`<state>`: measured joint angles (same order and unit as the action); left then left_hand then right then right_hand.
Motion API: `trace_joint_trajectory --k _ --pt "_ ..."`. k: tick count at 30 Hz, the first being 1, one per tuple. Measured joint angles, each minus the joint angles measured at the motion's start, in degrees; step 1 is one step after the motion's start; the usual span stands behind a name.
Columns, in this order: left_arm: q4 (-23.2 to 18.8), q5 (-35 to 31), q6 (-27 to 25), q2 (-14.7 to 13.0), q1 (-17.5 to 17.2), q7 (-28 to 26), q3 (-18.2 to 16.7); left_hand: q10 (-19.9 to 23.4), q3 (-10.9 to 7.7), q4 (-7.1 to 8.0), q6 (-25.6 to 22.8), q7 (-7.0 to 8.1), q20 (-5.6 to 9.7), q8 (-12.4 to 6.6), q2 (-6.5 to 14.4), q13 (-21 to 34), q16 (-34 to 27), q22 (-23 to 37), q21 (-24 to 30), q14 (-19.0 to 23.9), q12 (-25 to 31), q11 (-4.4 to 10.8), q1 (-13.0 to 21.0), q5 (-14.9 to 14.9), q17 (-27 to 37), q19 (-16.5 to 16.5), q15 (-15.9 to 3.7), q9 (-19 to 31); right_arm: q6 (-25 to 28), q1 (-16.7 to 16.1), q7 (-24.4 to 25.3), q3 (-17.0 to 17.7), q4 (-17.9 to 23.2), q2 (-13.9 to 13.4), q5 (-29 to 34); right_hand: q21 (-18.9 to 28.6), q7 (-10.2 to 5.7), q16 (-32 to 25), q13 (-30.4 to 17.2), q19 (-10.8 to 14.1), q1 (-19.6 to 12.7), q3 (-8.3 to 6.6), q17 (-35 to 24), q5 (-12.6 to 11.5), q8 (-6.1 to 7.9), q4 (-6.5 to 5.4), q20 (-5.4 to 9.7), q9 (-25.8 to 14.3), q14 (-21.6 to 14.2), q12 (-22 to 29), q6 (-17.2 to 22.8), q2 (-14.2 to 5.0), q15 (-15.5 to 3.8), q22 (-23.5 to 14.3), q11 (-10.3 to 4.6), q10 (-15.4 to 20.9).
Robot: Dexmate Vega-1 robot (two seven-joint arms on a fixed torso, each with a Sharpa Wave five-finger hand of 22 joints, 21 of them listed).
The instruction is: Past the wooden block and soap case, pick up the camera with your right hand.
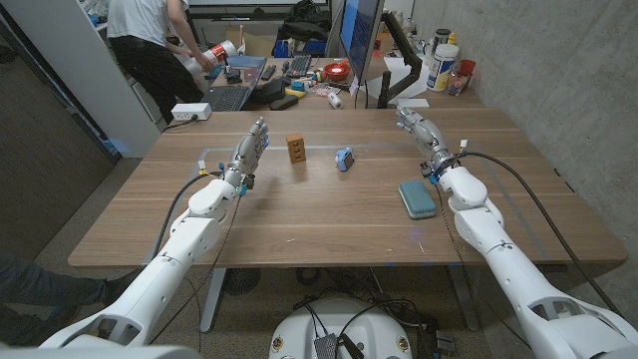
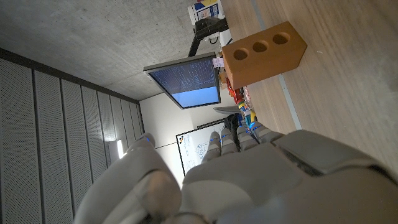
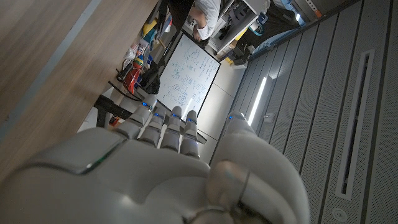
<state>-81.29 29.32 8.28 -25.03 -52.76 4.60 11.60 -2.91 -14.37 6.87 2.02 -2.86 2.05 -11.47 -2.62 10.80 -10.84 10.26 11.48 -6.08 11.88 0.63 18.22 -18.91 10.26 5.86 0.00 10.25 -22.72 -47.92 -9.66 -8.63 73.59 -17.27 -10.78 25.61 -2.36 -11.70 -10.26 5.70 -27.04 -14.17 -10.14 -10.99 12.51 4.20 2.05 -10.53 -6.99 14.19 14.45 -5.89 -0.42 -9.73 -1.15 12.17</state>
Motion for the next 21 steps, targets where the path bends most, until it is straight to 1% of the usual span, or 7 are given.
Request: trace_joint_trajectory --k 1,3,7,10,12,16,21 --pt "0.0 0.0 0.0 0.0 0.0 0.1 0.0 0.1 0.00 0.00 0.0 0.00 0.00 0.00 0.0 0.0 0.0 0.0 0.0 0.0 0.0 -0.13 0.0 0.0 0.0 0.0 0.00 0.0 0.0 0.1 0.0 -0.1 -0.1 0.0 0.0 0.0 0.00 0.0 0.0 0.0 0.0 0.00 0.0 0.0 0.00 0.00 0.00 0.0 -0.2 0.0 0.0 0.00 0.22 0.0 0.00 0.0" --pt "0.1 0.0 0.0 0.0 0.1 0.2 0.0 0.2 0.00 0.00 0.0 0.00 0.00 0.00 0.0 0.0 0.0 0.0 0.0 0.0 0.0 -0.22 0.0 0.0 0.0 0.0 0.00 0.0 -0.6 0.3 0.1 -0.3 -0.2 0.0 0.6 0.0 -0.05 0.0 0.0 0.0 -0.1 -0.24 0.0 0.0 0.00 0.24 0.00 0.0 -0.5 -0.2 -0.1 0.06 0.09 0.0 -0.14 -0.1" --pt "0.2 0.0 0.0 0.1 0.3 0.3 0.1 0.2 0.00 0.00 0.0 0.00 0.00 0.00 0.0 0.0 0.0 0.0 0.0 0.0 0.0 -0.22 0.0 0.0 0.0 0.0 0.00 0.0 -1.3 0.6 0.1 -0.7 -0.3 -0.2 1.4 -0.1 -0.22 0.0 0.0 0.0 -0.2 -0.24 0.0 0.0 0.00 0.24 0.00 0.0 -0.6 -0.2 -0.2 0.23 0.00 0.0 -0.30 -0.3" --pt "0.4 0.0 0.0 0.1 0.4 0.5 0.1 0.2 0.00 0.00 -0.2 -0.20 0.00 0.00 0.0 -0.2 0.0 0.0 0.0 0.0 0.0 -0.22 0.0 0.0 0.0 0.0 0.00 0.0 -1.8 0.8 0.1 -1.0 -0.3 -0.4 2.0 -0.4 -0.22 0.0 0.0 0.2 -0.2 -0.24 0.0 0.0 0.00 0.24 0.18 0.0 -0.6 -0.2 -0.2 0.23 0.00 0.0 -0.30 -0.3" --pt "0.5 0.0 0.1 0.1 0.5 0.6 0.1 0.2 0.00 0.00 -0.2 -0.20 0.00 0.00 0.0 -0.2 0.0 0.0 0.0 0.0 0.0 -0.22 0.0 0.0 0.0 0.0 0.00 0.0 -2.0 1.0 0.1 -1.2 -0.3 -0.5 2.3 -0.4 -0.22 0.0 0.0 0.2 -0.4 0.00 -0.1 0.0 0.00 0.48 0.20 0.0 -0.6 -0.2 -0.2 0.40 0.00 0.0 -0.30 -0.3" --pt "0.7 -0.1 0.1 0.1 0.7 0.8 0.2 0.2 0.00 0.00 -0.5 0.11 0.00 0.00 0.0 -0.2 0.0 0.0 0.0 0.0 0.0 -0.22 0.0 0.0 0.0 0.0 0.00 0.0 -2.5 1.3 0.2 -1.6 -0.3 -0.8 3.4 -0.4 -0.33 0.0 0.0 0.4 -0.4 0.00 -0.1 0.0 0.00 0.47 0.00 0.0 -0.6 -0.5 -0.1 0.45 0.00 0.0 -0.30 -0.3" --pt "0.9 -0.1 0.2 0.2 0.9 1.1 0.3 0.2 0.25 -0.24 -0.5 0.11 -0.01 0.00 0.0 -0.2 0.0 0.0 0.0 0.0 0.0 -0.22 0.0 0.0 0.0 0.0 0.00 0.0 -2.8 1.8 0.3 -2.2 -0.3 -1.4 4.5 -0.4 -0.62 0.0 0.0 0.4 -0.4 -0.23 -0.1 0.0 0.00 0.70 0.01 0.0 -0.6 -0.5 0.2 0.45 0.00 0.0 -0.30 -0.3"
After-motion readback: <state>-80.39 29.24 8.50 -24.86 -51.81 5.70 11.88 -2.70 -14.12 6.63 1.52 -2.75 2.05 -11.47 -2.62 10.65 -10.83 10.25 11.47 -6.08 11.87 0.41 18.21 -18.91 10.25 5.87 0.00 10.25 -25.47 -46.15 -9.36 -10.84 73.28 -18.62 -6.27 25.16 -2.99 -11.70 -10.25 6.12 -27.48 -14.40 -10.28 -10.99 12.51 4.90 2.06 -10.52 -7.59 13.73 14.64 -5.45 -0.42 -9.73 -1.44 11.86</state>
